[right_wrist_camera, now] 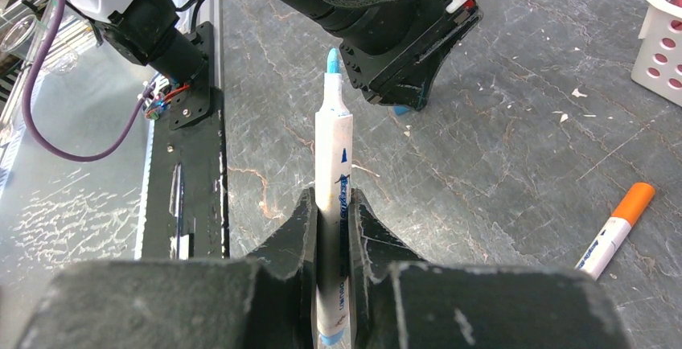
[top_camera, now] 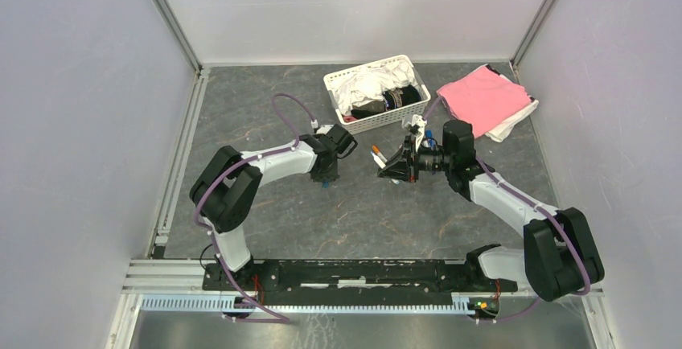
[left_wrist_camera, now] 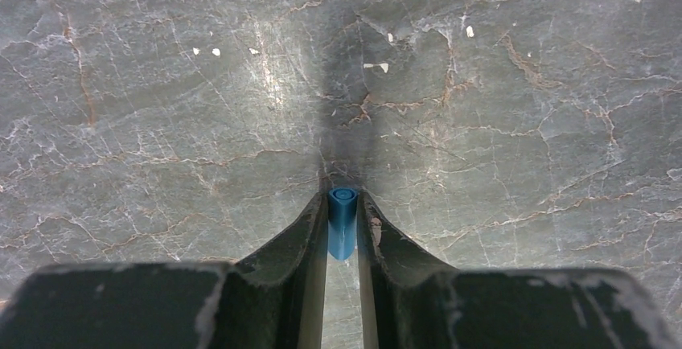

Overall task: Insert the pens into the pen caps
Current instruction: Insert the pen cap onto the pen.

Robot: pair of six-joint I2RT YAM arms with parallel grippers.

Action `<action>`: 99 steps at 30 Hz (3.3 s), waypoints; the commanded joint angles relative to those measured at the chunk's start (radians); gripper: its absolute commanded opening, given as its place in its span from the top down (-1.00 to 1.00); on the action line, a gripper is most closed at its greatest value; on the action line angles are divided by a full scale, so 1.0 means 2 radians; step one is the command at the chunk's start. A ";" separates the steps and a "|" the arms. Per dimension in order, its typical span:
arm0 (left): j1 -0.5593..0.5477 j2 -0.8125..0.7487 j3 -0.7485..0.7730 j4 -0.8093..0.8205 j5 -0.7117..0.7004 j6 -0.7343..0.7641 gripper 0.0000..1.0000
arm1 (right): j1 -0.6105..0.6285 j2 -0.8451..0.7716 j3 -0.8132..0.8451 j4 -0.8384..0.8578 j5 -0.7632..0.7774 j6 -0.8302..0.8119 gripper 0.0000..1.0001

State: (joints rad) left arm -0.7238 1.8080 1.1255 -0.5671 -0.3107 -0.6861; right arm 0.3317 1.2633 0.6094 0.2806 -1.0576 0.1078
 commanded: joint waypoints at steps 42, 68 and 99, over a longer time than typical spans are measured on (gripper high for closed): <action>0.003 -0.283 -0.315 0.410 0.065 -0.191 0.96 | 0.105 0.096 -0.117 0.255 0.110 0.179 1.00; -0.068 -0.329 -0.404 0.640 -0.014 -0.256 0.95 | 0.162 0.098 -0.103 0.258 0.158 0.254 1.00; -0.115 -0.317 -0.379 0.602 -0.042 -0.232 0.96 | 0.160 0.078 -0.088 0.226 0.183 0.234 1.00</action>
State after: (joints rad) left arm -0.9241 1.1606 0.3180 0.6487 -0.3595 -1.1667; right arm 0.6525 1.4441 0.3965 0.7170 -0.7132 0.5957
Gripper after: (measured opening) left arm 0.186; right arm 0.139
